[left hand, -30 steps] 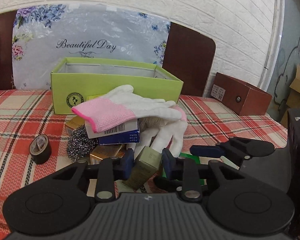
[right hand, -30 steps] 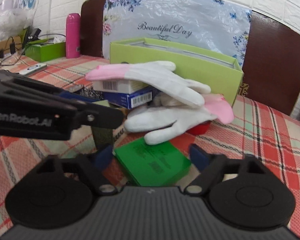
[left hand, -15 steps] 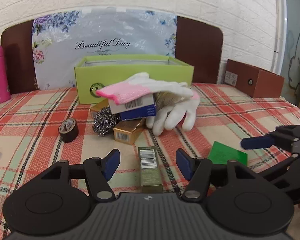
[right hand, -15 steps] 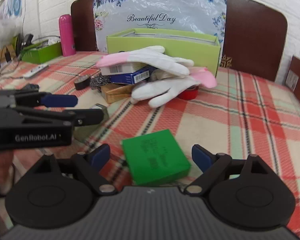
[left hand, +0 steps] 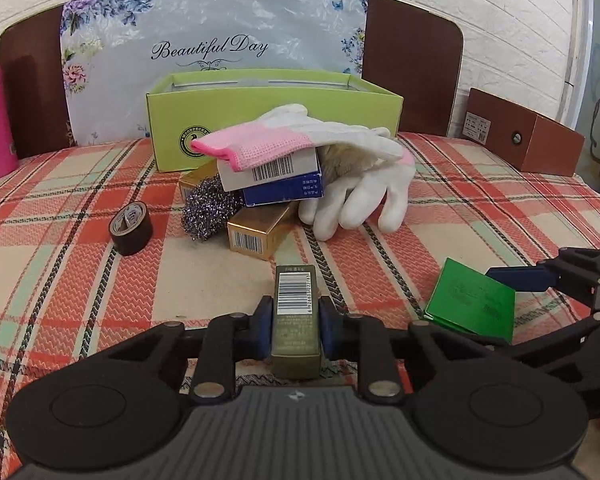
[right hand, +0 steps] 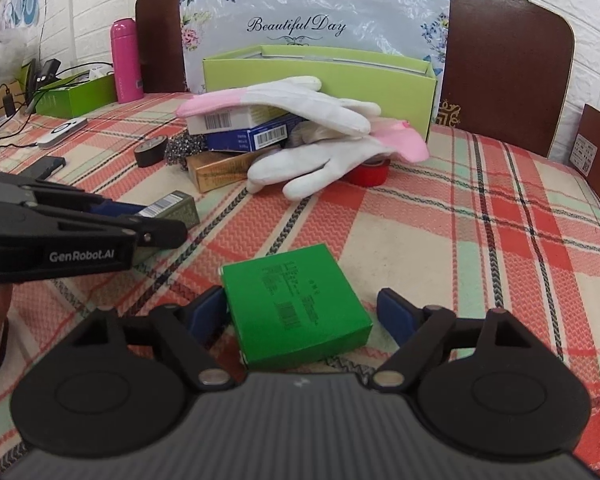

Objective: Organize objects
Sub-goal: 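Grasp the olive small box with the left gripper while the right grasps the green box, then lower the olive box and green box into the lime-green box and open both grippers, then move both grippers back to the pink-cuffed white gloves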

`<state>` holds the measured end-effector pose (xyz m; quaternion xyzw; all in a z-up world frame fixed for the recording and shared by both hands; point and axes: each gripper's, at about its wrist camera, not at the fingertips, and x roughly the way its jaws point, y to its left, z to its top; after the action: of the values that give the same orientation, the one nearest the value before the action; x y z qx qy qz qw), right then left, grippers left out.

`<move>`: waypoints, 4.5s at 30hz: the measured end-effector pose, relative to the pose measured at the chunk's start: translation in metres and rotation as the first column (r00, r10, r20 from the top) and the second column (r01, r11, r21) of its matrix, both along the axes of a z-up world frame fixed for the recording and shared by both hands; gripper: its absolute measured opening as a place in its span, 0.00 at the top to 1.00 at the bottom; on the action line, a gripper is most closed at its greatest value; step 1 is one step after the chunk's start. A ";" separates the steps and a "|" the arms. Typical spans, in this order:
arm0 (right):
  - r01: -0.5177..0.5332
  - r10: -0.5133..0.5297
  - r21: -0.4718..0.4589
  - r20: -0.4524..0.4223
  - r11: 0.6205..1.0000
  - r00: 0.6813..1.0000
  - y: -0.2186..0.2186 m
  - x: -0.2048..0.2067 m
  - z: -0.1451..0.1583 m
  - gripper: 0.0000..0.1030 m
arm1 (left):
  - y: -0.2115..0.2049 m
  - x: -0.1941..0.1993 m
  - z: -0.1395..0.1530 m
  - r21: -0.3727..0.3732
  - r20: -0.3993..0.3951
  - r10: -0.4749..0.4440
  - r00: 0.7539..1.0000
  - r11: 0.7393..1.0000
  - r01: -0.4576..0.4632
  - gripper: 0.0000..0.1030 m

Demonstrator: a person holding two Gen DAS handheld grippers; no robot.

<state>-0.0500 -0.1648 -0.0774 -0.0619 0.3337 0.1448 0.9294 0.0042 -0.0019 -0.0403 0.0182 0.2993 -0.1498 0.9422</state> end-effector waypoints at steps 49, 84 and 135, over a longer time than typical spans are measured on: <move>0.100 -0.171 0.199 0.380 0.975 0.909 -0.028 0.107 0.119 0.82 | 0.008 0.085 0.126 -0.159 0.415 0.129 0.900 0.985 -0.068 0.78; 0.139 -0.202 0.201 0.339 0.970 0.919 -0.030 0.188 0.062 0.00 | 0.002 0.134 0.095 -0.128 0.400 0.127 0.908 0.988 -0.082 0.05; 0.163 -0.187 0.193 0.115 0.968 0.976 -0.001 0.067 0.011 0.00 | 0.013 0.028 0.059 -0.054 0.104 -0.139 0.985 0.988 0.145 0.96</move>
<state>0.0174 -0.1654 -0.0661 0.0437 0.2610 0.0877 0.9603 0.0320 0.0113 0.0186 0.0180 0.2451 -0.2246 0.9430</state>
